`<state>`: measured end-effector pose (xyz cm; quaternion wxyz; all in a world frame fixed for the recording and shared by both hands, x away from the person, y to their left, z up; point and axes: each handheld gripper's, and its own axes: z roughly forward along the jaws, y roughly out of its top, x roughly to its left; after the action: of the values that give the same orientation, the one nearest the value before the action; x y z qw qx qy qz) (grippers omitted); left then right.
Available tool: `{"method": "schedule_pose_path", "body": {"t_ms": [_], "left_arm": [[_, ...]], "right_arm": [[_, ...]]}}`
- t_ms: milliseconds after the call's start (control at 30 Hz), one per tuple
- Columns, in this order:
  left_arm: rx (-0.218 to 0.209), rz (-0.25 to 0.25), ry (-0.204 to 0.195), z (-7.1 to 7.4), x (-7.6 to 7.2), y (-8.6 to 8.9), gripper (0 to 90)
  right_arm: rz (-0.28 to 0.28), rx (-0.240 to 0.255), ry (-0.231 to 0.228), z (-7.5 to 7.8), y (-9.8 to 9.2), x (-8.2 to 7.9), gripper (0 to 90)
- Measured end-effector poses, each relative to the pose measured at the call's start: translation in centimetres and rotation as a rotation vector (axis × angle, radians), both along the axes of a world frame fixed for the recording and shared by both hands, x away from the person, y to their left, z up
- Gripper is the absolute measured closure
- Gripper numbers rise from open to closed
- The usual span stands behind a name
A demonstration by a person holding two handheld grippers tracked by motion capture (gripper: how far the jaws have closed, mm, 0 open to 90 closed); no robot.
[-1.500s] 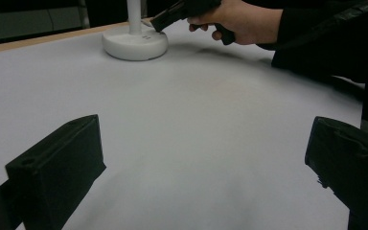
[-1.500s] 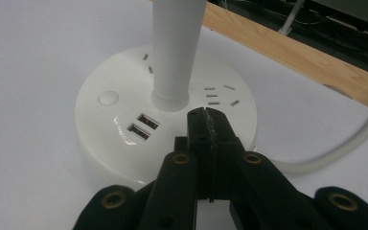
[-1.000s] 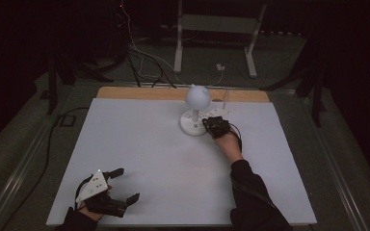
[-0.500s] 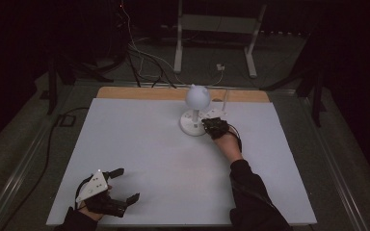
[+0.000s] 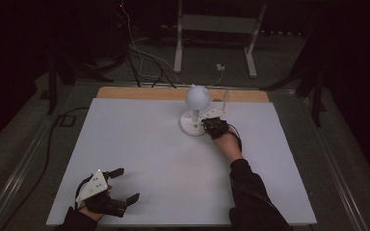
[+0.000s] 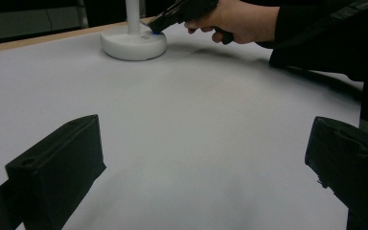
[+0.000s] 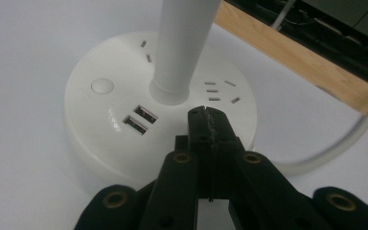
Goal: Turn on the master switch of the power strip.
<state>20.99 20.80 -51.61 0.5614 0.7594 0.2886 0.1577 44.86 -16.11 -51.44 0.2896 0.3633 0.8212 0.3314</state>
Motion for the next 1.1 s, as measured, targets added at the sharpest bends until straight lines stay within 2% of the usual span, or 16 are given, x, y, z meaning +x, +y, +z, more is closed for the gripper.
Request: {"method": "schedule_pose_path", "body": {"t_ms": [300, 367, 433, 533, 700, 867, 967, 1100], "left_arm": [[-0.001, 0.003, 0.000, 0.0, 0.0, 0.0, 0.2], [-0.003, 0.006, 0.001, 0.0, 0.0, 0.1, 0.2], [-0.005, 0.009, 0.002, 0.0, 0.0, 0.1, 0.2], [-0.005, 0.009, 0.002, 0.0, 0.0, 0.2, 0.1], [-0.004, 0.008, 0.002, 0.0, 0.1, 0.1, 0.2], [-0.003, 0.010, 0.002, 0.0, 0.0, 0.1, 0.2], [-0.001, 0.009, 0.002, 0.0, 0.0, 0.1, 0.2], [-0.002, 0.008, 0.000, 0.0, 0.0, 0.1, 0.2]], "right_arm": [[0.000, -0.023, -0.010, 0.0, 0.2, -0.1, 90.0], [-0.006, -0.004, 0.001, 0.1, 0.1, 0.0, 90.0], [-0.008, 0.014, -0.007, 0.2, 0.1, 0.0, 90.0], [-0.024, 0.060, 0.002, 0.4, -0.3, 0.1, 90.0], [-0.030, 0.099, -0.005, 0.8, -0.8, -0.2, 90.0], [-0.018, 0.119, 0.007, 1.1, -0.9, -0.6, 90.0], [-0.009, 0.109, 0.004, 1.1, -0.9, -0.8, 90.0], [-0.002, 0.118, 0.014, 1.4, -1.0, -1.2, 83.5]]}}
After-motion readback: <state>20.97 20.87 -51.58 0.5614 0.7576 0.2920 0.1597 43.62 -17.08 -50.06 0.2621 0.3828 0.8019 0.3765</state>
